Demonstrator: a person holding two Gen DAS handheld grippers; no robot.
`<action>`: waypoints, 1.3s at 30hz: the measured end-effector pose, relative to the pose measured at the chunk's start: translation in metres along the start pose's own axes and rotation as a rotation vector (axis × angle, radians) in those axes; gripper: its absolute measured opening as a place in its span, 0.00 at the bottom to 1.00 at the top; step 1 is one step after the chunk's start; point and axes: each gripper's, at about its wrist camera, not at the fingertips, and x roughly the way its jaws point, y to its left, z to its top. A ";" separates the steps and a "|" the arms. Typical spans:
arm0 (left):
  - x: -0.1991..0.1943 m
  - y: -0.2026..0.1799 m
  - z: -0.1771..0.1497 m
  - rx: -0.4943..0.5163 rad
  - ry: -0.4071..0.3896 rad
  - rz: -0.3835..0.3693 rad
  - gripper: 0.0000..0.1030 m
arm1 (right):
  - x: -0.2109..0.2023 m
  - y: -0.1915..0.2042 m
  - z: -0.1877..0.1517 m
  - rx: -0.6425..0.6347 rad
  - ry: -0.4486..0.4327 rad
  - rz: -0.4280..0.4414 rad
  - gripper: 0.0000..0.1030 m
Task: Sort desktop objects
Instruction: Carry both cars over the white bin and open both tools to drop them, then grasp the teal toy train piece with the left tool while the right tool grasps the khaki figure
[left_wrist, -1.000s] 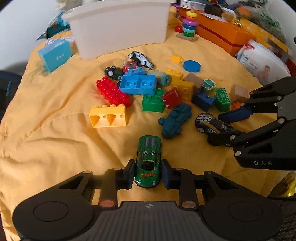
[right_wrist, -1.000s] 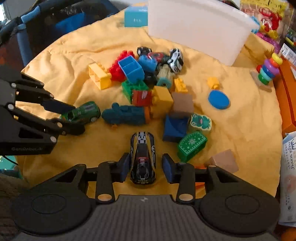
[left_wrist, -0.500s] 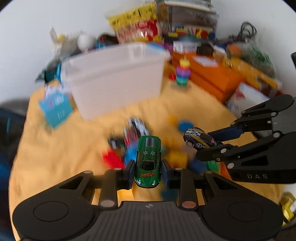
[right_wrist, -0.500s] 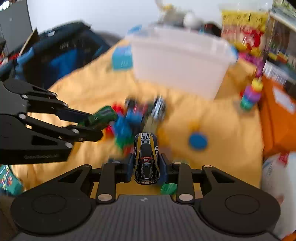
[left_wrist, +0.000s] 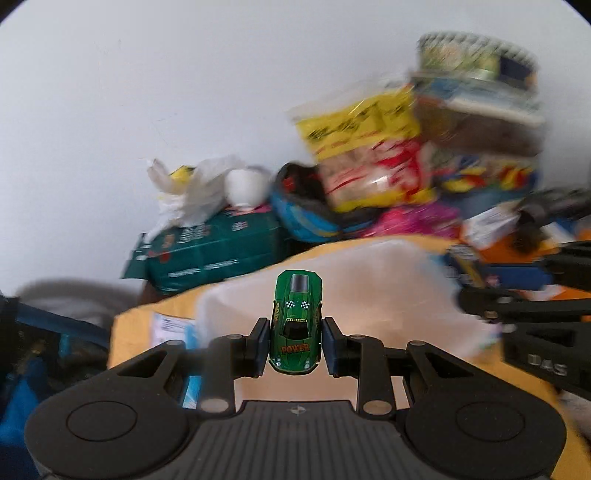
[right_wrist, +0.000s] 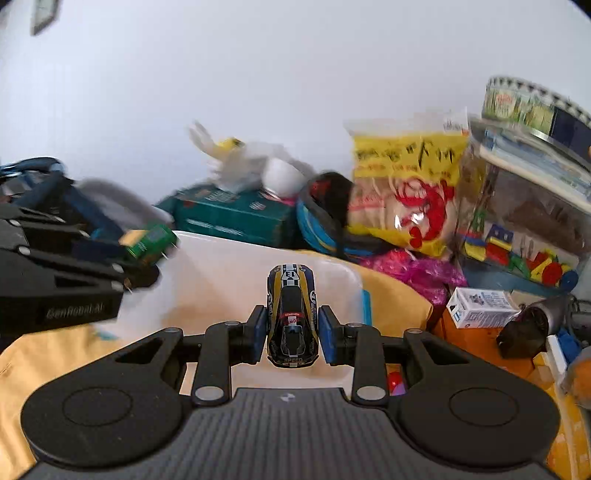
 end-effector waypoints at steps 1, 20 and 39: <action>0.009 0.000 0.001 -0.002 0.025 0.012 0.33 | 0.013 -0.002 0.001 0.027 0.023 -0.012 0.33; -0.100 -0.030 -0.179 0.035 0.097 -0.228 0.70 | -0.068 0.034 -0.147 -0.083 0.137 0.173 0.42; -0.066 -0.087 -0.233 0.105 0.251 -0.347 0.34 | -0.094 0.044 -0.230 -0.136 0.328 0.192 0.34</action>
